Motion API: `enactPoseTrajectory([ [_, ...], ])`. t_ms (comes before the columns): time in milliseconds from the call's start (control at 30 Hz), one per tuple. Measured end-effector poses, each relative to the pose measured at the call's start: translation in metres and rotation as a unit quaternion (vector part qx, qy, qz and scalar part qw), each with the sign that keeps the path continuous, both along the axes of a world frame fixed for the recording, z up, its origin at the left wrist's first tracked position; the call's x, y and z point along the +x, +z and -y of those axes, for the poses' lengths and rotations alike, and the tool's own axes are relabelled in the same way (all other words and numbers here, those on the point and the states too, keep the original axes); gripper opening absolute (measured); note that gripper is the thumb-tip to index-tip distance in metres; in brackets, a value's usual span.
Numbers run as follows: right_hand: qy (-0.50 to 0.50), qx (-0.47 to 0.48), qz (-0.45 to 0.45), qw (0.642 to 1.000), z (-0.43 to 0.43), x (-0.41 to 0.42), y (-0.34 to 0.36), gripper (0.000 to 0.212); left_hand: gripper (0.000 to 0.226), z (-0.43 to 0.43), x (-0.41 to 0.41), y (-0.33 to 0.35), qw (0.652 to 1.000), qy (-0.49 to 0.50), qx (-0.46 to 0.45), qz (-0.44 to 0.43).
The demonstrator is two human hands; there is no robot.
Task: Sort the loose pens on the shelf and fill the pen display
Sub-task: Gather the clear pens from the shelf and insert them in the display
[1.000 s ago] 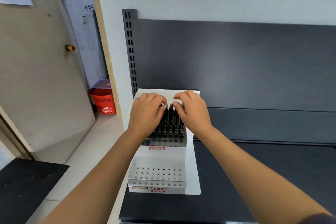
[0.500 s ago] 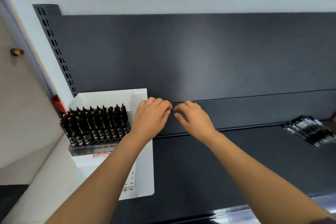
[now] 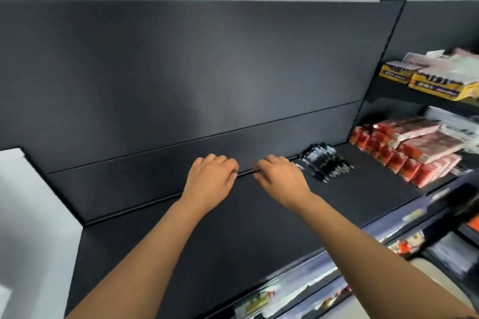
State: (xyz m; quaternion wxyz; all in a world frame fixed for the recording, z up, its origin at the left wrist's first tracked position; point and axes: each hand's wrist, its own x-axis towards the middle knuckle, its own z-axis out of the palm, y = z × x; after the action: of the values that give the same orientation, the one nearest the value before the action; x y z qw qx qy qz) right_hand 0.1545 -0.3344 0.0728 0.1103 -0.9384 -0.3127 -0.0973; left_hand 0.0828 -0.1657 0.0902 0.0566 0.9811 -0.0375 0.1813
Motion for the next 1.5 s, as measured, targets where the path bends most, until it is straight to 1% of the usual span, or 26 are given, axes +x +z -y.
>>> enactPoseTrajectory([
  [167,-0.077,0.003,-0.055,0.996,0.058,0.048,-0.017,0.028,0.022,0.044,0.060,-0.015,0.997,-0.053,-0.011,-0.054],
  [400,-0.159,0.005,-0.117,0.980,0.106,0.112,-0.030,0.027,0.024,0.085,0.148,-0.033,0.988,-0.098,-0.038,-0.117],
  [533,-0.189,-0.017,-0.154,0.970,0.134,0.143,-0.044,0.030,0.028,0.112,0.177,-0.051,0.973,-0.114,-0.054,-0.194],
  [667,-0.187,-0.045,-0.188,0.963,0.147,0.177,-0.056,0.035,0.035,0.130,0.203,-0.069,0.962,-0.097,-0.067,-0.244],
  [867,-0.111,-0.096,-0.186,0.971,0.158,0.227,-0.086,0.027,0.048,0.173,0.243,-0.106,0.945,-0.037,-0.084,-0.314],
  [1000,-0.054,-0.148,-0.182,0.971,0.164,0.249,-0.101,0.037,0.052,0.206,0.257,-0.126,0.929,0.017,-0.097,-0.356],
  [1067,-0.025,-0.166,-0.189,0.968,0.164,0.255,-0.107,0.041,0.048,0.218,0.260,-0.132,0.926,0.050,-0.105,-0.359],
  [1200,0.021,-0.181,-0.188,0.965,0.161,0.258,-0.115,0.043,0.037,0.230,0.258,-0.137,0.922,0.120,-0.116,-0.348],
  [1367,0.041,-0.165,-0.213,0.962,0.157,0.259,-0.121,0.039,0.029,0.224,0.247,-0.137,0.918,0.196,-0.142,-0.315],
  [1433,0.043,-0.162,-0.225,0.960,0.154,0.258,-0.122,0.039,0.029,0.224,0.242,-0.138,0.912,0.226,-0.132,-0.316],
  [1500,0.037,-0.146,-0.257,0.955,0.150,0.257,-0.121,0.037,0.029,0.224,0.236,-0.138,0.906,0.262,-0.118,-0.311],
])
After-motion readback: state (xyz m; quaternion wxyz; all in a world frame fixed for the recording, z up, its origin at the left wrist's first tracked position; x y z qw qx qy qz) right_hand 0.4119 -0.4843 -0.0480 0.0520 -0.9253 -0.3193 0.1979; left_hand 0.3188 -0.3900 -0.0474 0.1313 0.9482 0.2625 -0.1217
